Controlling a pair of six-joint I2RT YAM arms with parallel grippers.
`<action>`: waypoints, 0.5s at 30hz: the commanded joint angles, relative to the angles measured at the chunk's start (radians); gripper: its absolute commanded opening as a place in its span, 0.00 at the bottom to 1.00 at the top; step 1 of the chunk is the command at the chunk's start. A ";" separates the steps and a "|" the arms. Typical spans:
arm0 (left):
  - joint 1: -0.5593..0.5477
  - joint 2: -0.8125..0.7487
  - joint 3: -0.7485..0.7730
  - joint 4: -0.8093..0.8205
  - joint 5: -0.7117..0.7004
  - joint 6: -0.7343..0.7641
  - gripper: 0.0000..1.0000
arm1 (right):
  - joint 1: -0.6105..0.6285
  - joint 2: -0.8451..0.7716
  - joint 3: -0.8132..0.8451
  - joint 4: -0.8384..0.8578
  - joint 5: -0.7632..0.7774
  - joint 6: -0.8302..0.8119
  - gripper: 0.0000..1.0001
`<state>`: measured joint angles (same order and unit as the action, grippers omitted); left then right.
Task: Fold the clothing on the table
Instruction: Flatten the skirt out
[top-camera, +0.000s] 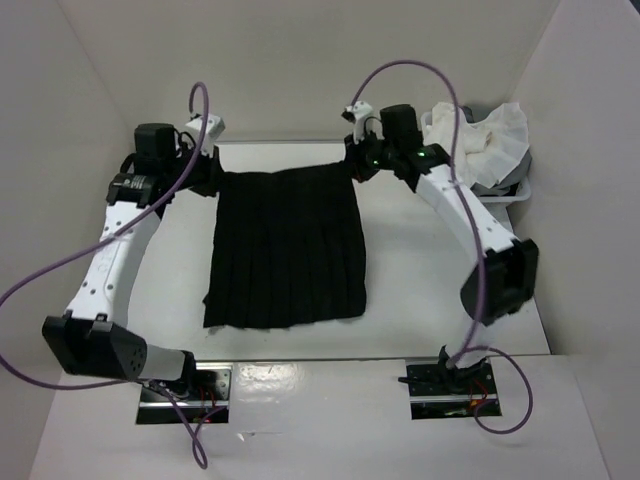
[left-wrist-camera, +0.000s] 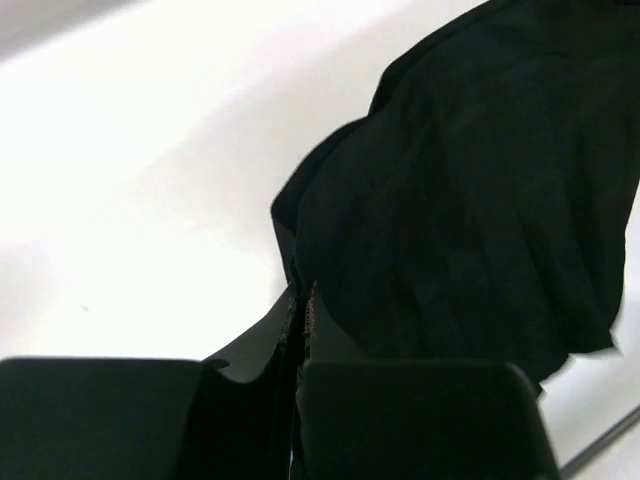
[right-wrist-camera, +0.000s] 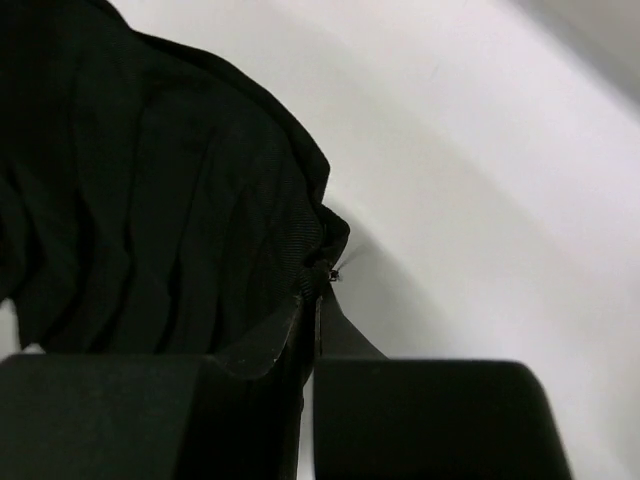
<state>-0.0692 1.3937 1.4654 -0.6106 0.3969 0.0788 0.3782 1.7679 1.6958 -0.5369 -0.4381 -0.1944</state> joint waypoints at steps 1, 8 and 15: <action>-0.018 -0.096 0.039 -0.002 -0.032 0.027 0.00 | 0.022 -0.139 -0.048 0.042 0.142 -0.011 0.00; -0.038 -0.271 0.039 0.057 -0.032 0.038 0.00 | 0.022 -0.340 -0.099 0.032 0.266 -0.054 0.00; -0.038 -0.375 0.042 0.066 -0.021 0.056 0.00 | 0.022 -0.470 -0.133 0.051 0.311 -0.054 0.00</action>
<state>-0.1123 1.0462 1.4830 -0.5972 0.3824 0.1047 0.4068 1.3750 1.5669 -0.5175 -0.1993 -0.2291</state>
